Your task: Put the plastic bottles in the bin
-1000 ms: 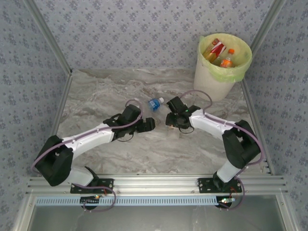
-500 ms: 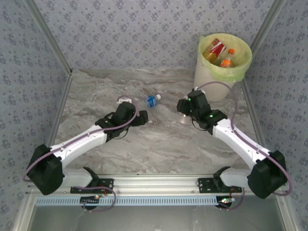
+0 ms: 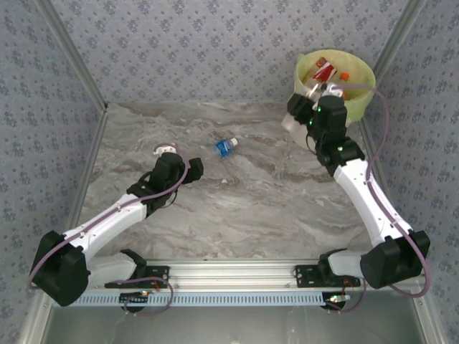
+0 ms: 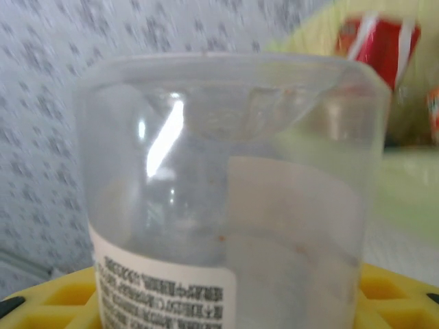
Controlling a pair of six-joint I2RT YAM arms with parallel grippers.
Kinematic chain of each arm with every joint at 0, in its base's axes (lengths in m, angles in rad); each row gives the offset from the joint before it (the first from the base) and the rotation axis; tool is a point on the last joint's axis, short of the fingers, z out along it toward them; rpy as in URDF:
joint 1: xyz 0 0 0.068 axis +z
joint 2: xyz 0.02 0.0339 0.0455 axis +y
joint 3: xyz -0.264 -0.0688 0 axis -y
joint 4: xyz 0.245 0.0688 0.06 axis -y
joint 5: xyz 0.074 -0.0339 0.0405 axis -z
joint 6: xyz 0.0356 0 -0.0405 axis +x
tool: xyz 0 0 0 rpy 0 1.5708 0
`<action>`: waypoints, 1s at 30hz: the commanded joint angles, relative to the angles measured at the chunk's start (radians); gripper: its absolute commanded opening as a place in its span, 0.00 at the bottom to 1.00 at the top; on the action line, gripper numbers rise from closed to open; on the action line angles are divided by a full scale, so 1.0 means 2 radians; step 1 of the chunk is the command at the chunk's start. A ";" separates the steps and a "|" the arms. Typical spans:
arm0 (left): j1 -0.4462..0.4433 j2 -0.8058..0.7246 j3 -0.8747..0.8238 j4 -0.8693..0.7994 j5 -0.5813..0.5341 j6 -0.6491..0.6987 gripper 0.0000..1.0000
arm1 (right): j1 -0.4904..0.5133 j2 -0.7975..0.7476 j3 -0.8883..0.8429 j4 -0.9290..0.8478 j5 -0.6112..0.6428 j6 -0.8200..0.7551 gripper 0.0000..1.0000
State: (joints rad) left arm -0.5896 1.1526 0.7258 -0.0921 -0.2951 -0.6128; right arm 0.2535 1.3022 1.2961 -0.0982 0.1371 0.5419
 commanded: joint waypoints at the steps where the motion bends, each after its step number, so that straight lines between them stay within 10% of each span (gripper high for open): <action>1: 0.009 -0.016 -0.010 0.035 0.052 0.039 0.99 | -0.028 0.036 0.067 0.016 -0.009 -0.026 0.36; 15: 0.018 -0.012 -0.026 0.069 0.163 0.099 1.00 | -0.134 0.248 0.325 -0.066 0.024 -0.041 0.38; 20: 0.018 0.034 0.006 0.064 0.171 0.151 1.00 | -0.144 0.330 0.439 -0.128 -0.072 -0.091 0.44; 30: 0.025 0.168 0.117 0.031 0.192 0.253 0.99 | -0.130 0.351 0.486 -0.222 -0.099 -0.227 0.81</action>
State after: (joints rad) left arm -0.5491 1.4506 0.8997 0.0093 0.0448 -0.2077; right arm -0.0200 2.0274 2.2318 -0.4606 -0.0647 0.2096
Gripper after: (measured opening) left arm 0.994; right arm 0.799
